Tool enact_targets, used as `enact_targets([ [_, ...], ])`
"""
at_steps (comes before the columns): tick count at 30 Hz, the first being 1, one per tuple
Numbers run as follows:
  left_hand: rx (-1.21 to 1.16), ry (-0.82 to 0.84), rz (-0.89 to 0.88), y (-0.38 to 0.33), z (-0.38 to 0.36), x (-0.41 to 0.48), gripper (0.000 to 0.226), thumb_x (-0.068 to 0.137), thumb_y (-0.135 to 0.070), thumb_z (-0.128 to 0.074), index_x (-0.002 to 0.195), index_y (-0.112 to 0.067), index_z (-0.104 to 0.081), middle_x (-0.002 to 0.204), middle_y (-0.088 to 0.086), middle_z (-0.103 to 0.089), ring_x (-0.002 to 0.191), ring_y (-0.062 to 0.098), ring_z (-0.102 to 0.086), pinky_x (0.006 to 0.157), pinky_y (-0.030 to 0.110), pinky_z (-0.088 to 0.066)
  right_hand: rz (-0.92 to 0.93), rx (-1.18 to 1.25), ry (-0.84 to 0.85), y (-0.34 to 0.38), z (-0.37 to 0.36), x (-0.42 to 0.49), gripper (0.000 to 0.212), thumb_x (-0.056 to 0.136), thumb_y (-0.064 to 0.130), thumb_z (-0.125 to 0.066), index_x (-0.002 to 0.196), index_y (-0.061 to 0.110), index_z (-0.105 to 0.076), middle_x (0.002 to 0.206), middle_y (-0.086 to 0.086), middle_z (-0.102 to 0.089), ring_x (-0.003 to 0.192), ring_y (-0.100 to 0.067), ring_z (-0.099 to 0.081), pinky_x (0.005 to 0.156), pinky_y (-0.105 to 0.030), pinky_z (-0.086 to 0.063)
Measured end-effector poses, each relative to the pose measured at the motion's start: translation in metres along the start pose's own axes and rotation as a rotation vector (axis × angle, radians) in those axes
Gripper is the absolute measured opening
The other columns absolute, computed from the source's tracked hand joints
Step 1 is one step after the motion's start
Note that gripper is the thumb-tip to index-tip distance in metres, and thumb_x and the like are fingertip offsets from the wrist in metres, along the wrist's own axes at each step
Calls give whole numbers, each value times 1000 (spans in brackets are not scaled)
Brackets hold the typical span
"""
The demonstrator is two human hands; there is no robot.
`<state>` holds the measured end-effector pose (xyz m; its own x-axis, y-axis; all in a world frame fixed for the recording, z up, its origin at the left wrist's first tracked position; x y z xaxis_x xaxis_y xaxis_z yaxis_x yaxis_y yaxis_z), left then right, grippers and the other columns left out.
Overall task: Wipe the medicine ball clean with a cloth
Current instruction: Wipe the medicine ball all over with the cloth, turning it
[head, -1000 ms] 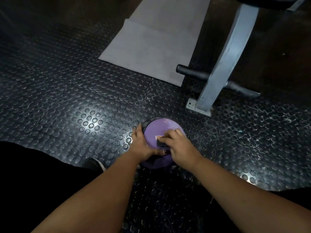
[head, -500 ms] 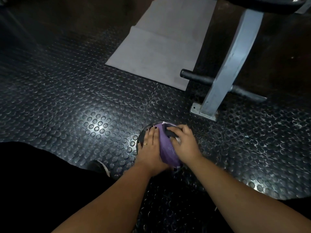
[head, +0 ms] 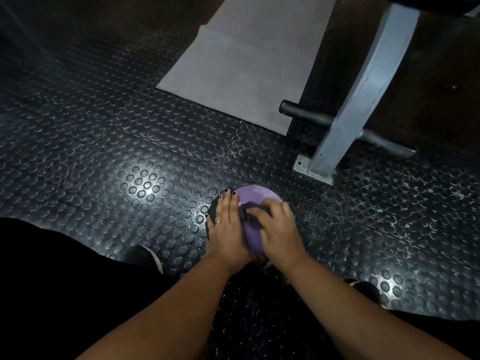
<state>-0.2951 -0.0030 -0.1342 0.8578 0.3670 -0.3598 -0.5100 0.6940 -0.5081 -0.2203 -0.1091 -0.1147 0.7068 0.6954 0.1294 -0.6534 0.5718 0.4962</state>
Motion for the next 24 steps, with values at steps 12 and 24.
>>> enact_targets([
  [12, 40, 43, 33, 4, 0, 2, 160, 50, -63, -89, 153, -16, 25, 163, -4, 25, 150, 16, 23, 122, 57, 1, -245, 33, 108, -36, -5, 49, 36, 92, 10, -51, 126, 12, -61, 130, -1, -52, 113, -22, -39, 101, -39, -39],
  [24, 8, 22, 3, 8, 2, -2, 155, 54, -67, -85, 155, -19, 22, 162, -6, 26, 151, 16, 22, 122, 58, -3, -11, -165, 118, -8, 6, 11, 63, 81, 1, -46, 140, 25, -46, 140, 6, -47, 112, -20, -42, 87, -36, -39],
])
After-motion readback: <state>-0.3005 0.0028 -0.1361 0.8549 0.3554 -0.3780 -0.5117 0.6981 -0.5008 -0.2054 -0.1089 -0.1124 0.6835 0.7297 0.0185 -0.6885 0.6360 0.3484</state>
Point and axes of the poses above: each hand's wrist, its own x-axis towards the middle knuckle, its own z-axis out of the back of the hand, y = z × x, the point moved 3 cm from there along x, towards the middle knuckle
